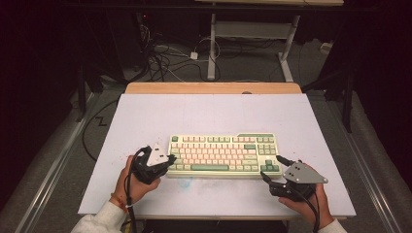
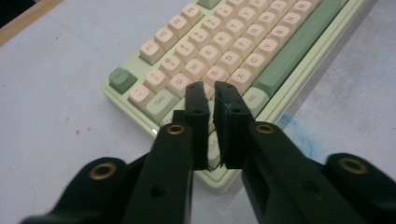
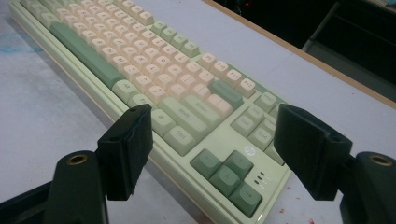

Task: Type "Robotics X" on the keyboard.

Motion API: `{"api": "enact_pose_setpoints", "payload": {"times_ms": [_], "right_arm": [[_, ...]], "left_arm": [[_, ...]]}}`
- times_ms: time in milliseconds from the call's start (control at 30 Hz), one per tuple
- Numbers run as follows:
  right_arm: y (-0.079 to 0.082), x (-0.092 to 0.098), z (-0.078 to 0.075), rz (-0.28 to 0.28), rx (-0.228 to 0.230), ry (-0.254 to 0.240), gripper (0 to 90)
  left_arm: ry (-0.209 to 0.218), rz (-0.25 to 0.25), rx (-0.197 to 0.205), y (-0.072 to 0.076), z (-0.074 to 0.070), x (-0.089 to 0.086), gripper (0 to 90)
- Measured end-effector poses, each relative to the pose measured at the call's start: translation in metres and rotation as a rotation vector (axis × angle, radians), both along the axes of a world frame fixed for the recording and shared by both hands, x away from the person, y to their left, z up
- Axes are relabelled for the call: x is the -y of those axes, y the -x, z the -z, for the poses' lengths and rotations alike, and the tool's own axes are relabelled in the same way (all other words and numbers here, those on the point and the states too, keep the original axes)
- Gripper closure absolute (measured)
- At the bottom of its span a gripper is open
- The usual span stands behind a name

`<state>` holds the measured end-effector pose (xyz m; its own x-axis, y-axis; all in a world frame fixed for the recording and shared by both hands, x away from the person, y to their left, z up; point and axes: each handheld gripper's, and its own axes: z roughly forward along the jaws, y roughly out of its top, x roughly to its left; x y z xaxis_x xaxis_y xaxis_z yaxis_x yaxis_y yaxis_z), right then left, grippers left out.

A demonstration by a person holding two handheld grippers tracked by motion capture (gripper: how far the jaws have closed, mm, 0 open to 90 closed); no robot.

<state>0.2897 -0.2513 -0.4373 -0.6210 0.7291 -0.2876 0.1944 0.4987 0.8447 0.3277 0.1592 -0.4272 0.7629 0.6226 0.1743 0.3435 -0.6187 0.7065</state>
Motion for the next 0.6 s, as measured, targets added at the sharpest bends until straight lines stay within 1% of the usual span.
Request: {"api": "enact_pose_setpoints", "payload": {"times_ms": [67,167,233,333,400,433,600], "right_arm": [[-0.001,0.000,0.001,0.003,-0.004,-0.005,28.4],[-0.002,-0.001,0.003,0.000,-0.007,0.005,28.4],[-0.002,-0.002,0.004,-0.004,-0.013,0.005,28.4],[-0.002,-0.002,0.004,-0.011,-0.012,0.009,28.4],[-0.002,-0.003,0.005,-0.006,-0.008,0.010,28.7],[-0.002,-0.003,0.005,-0.006,-0.009,0.008,28.7],[-0.003,-0.004,0.007,-0.011,-0.013,0.020,28.7]], "left_arm": [[-0.017,0.017,-0.010,-0.005,-0.002,0.009,87.3],[-0.039,0.043,-0.024,-0.012,-0.003,0.023,87.6],[-0.053,0.051,-0.032,-0.018,-0.004,0.031,87.6],[-0.044,0.054,-0.051,-0.026,-0.004,0.042,87.6],[-0.034,0.059,-0.072,-0.033,-0.003,0.048,87.6],[-0.040,0.051,-0.062,-0.036,-0.003,0.051,87.7],[-0.053,0.044,-0.078,-0.052,0.000,0.067,87.7]]}}
